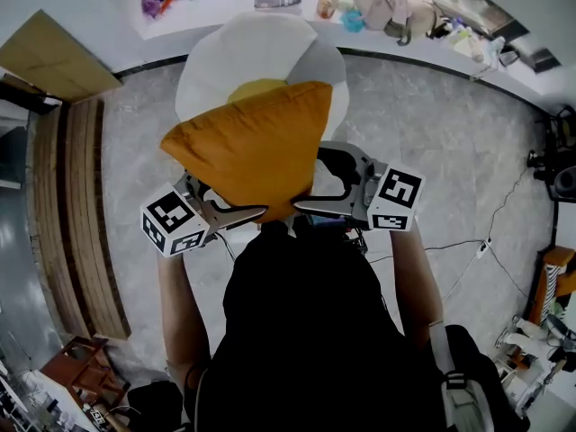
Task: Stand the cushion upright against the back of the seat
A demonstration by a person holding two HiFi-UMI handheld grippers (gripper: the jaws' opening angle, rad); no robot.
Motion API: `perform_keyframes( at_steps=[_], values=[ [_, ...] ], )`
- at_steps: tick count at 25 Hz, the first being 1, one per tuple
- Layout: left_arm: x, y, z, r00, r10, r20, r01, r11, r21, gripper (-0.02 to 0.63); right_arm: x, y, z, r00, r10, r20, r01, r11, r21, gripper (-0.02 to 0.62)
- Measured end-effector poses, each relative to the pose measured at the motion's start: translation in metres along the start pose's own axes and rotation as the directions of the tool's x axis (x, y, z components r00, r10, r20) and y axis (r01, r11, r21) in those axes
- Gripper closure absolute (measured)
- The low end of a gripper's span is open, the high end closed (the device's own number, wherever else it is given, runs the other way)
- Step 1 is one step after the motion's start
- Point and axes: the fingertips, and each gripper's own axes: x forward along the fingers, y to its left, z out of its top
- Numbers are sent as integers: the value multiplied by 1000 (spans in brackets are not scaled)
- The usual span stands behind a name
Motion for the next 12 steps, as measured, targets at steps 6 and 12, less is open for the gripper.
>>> perform_keyframes(
  at_steps=[6,12],
  values=[
    [-14,11,-7,1000,1,-5,-1,1000,15,141,24,-3,-4,999,-33,-12,33,999,1,199],
    [-14,19,-4,1000,-10,-19,10,999,33,141,29,-12,-5,999,-31,-33,32,999,27,192]
  ],
)
